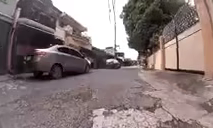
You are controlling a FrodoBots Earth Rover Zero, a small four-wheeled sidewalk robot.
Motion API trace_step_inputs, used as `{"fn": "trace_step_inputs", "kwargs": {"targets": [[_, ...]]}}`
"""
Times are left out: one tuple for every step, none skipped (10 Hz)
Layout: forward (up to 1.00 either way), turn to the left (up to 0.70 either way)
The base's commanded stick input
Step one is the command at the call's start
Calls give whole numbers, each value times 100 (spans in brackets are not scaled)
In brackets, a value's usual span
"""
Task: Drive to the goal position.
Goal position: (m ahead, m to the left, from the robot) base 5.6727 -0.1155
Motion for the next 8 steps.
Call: {"fn": "trace_step_inputs", "kwargs": {"targets": [[70,1],[70,1],[70,1],[70,1],[70,1],[70,1],[70,1],[70,1]]}}
